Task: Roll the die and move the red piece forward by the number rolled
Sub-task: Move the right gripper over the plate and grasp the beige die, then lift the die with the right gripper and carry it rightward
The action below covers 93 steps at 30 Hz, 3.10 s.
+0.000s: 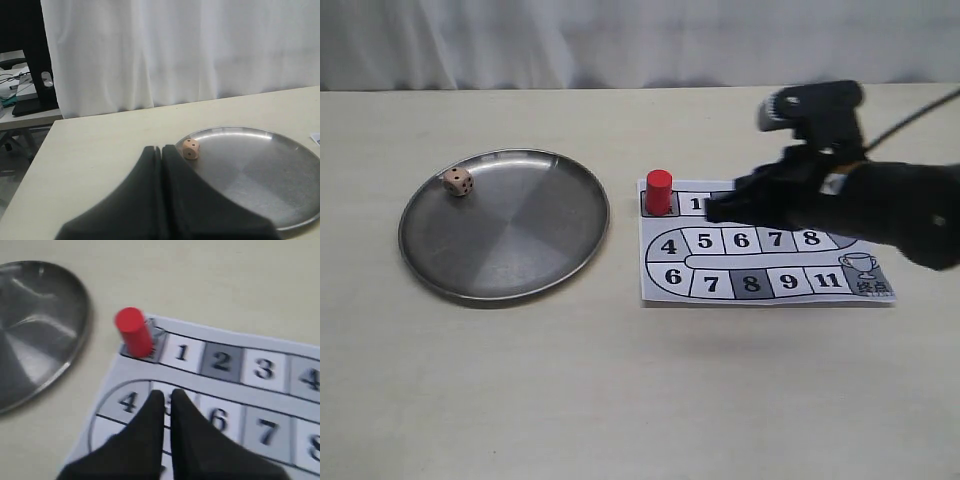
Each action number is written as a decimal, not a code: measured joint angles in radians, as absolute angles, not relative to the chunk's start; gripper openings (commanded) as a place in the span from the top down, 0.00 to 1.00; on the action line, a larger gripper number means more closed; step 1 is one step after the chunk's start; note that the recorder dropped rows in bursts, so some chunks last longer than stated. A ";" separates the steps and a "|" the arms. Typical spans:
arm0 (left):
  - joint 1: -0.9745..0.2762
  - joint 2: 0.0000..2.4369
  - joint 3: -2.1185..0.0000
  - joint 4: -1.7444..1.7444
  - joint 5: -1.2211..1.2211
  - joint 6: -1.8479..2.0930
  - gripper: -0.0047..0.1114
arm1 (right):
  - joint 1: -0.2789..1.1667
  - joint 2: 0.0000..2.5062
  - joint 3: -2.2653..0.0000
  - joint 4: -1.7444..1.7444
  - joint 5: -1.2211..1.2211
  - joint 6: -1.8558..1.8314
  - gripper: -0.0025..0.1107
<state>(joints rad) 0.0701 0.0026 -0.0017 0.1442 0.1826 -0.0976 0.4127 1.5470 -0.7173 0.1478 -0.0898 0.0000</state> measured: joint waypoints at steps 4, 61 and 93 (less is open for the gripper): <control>0.070 0.003 -0.002 0.144 0.183 -0.098 0.96 | 0.509 1.725 -0.948 0.148 0.000 -0.034 0.89; 0.070 0.003 -0.002 0.144 0.183 -0.098 0.96 | 0.615 2.636 -2.614 0.250 0.850 -0.153 0.94; 0.070 0.003 -0.002 0.144 0.183 -0.098 0.96 | 0.447 1.968 -1.601 0.180 0.716 -0.287 0.94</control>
<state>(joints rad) 0.0701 0.0026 -0.0017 0.1442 0.1826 -0.0976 0.4474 1.9679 -1.6014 0.1797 0.7162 -0.2871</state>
